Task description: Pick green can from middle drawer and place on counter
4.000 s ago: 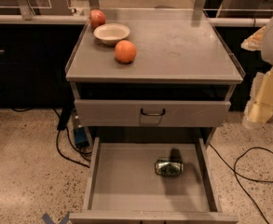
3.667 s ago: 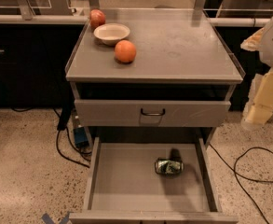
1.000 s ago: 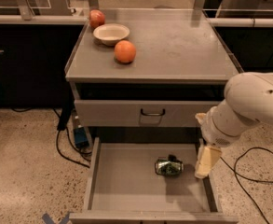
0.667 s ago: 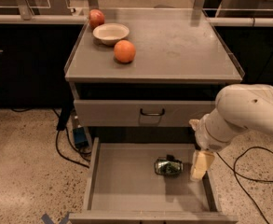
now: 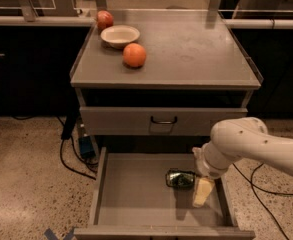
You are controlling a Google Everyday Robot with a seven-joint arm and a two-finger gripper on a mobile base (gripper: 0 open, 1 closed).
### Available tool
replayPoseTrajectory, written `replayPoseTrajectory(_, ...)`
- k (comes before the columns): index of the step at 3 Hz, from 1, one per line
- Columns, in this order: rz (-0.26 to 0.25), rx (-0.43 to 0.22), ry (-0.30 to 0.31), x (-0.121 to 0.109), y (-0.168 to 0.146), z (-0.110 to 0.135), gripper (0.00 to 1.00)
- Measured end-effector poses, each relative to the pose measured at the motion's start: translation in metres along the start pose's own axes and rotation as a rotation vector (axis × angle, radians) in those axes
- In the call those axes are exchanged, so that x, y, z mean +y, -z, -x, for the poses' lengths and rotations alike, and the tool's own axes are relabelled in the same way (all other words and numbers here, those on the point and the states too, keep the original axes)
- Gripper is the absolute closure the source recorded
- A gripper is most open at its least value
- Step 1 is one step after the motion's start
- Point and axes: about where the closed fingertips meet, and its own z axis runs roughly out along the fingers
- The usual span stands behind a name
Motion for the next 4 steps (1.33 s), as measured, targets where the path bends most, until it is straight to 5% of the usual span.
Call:
replayPoseTrajectory(1,0.039,0.016,-0.009,0.009,-0.040,0.000,0.00)
replayPoseTrajectory(3,0.042,0.009,-0.004,0.006,-0.052,-0.002,0.00)
replayPoseTrajectory(4,0.031,-0.007,0.009,-0.004,-0.083,-0.006,0.00)
